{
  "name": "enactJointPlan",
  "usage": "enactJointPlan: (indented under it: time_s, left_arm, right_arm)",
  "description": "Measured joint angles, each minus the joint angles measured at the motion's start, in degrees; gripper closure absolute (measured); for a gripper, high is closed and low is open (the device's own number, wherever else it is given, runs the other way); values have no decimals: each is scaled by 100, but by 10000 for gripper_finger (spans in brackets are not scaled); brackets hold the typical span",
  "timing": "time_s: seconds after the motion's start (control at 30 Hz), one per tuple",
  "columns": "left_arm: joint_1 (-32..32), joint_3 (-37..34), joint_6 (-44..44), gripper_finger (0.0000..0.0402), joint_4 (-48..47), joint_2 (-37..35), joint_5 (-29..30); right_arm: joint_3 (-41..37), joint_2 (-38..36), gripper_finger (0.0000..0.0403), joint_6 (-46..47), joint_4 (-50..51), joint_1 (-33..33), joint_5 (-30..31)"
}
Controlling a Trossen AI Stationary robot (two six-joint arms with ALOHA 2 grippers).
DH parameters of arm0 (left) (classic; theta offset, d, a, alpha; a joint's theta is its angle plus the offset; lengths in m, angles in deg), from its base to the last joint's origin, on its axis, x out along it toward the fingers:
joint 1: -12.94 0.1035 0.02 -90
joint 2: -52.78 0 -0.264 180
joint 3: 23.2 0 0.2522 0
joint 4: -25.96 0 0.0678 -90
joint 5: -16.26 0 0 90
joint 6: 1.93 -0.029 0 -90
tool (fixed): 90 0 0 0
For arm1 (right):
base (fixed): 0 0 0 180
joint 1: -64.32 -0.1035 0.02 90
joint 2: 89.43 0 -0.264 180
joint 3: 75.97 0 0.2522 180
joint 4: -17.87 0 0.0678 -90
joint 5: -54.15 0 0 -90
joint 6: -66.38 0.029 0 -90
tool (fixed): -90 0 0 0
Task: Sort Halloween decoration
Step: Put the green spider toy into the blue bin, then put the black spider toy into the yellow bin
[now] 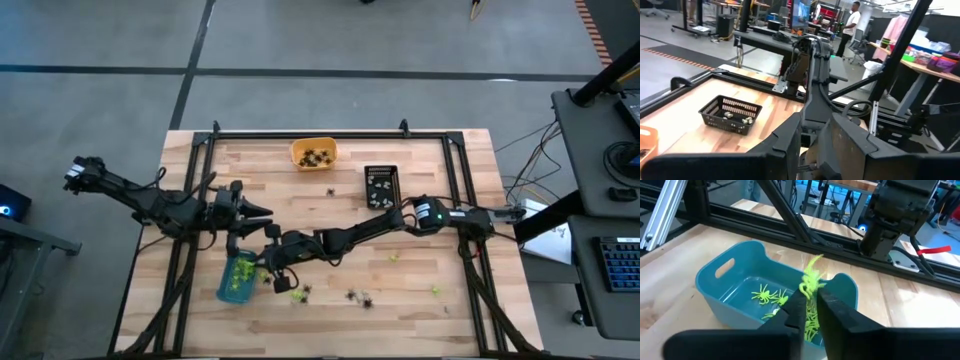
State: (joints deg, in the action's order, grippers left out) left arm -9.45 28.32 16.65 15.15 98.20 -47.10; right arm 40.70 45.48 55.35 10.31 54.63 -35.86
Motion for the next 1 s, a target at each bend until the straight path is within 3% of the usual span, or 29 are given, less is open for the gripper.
enactJointPlan:
  time_s: [0.27,0.5,0.77,1.0]
  left_arm:
    - [-2,0,-1,313,8,23,132]
    - [-2,0,-3,313,-17,23,135]
    - [-2,-4,-49,313,-359,64,150]
    - [-2,-9,-49,313,-352,357,152]
  right_arm:
    - [0,2,293,134,10,0,0]
    - [-9,-281,265,-13,672,-2,2]
    - [-7,-1269,264,167,3087,-15,4]
    - [-7,-2075,276,1010,5863,-15,4]
